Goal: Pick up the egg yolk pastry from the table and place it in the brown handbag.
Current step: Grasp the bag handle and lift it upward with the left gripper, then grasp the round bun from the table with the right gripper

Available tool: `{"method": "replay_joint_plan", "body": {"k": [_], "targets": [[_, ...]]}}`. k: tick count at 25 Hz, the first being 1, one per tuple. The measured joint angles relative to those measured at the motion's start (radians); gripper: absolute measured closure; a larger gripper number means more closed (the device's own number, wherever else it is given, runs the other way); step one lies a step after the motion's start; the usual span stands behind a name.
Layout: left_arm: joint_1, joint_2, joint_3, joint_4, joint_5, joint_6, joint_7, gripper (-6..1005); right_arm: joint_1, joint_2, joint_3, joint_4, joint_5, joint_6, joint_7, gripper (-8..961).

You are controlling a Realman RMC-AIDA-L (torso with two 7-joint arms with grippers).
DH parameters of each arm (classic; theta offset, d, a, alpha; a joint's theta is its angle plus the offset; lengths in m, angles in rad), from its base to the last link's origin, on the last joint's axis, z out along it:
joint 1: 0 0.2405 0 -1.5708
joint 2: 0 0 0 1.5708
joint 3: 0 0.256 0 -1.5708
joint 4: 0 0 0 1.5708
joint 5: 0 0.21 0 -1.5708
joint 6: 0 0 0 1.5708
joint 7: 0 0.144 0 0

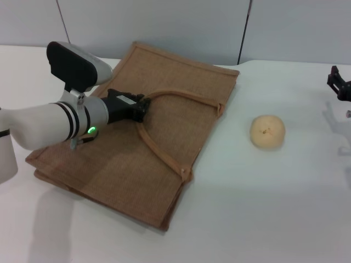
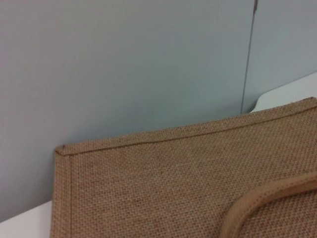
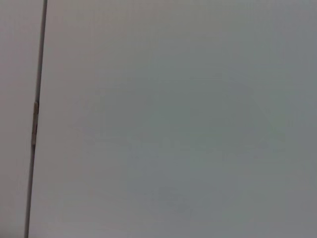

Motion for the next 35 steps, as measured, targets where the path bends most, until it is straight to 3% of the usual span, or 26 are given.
{"method": "replay_joint_plan", "body": {"k": [6, 14, 18, 22, 30, 35], "targets": [[0.0, -0.001, 0.0, 0.003, 0.002, 0.001, 0.0, 875, 0.001, 0.0, -0.003, 0.001, 0.0, 0.0, 0.0, 91], [-0.003, -0.001, 0.0, 0.044, 0.011, 0.001, -0.003, 876, -0.009, 0.0, -0.007, -0.005, 0.0, -0.003, 0.0, 93], [0.0, 0.003, 0.0, 0.087, 0.089, 0.0, -0.074, 877, -0.025, 0.0, -0.001, -0.044, 0.0, -0.05, 0.0, 92], [0.037, 0.008, -0.002, 0.207, 0.26, 0.0, -0.226, 877, -0.036, -0.005, -0.002, -0.073, 0.0, -0.073, 0.0, 93], [0.165, 0.019, -0.015, 0.56, 0.694, -0.003, -0.635, 878, -0.038, -0.008, -0.003, -0.124, -0.004, -0.149, 0.0, 92], [0.226, 0.02, -0.065, 0.765, 0.962, -0.077, -0.874, 878, -0.05, -0.016, -0.007, -0.189, -0.01, -0.203, -0.003, 92]]}}
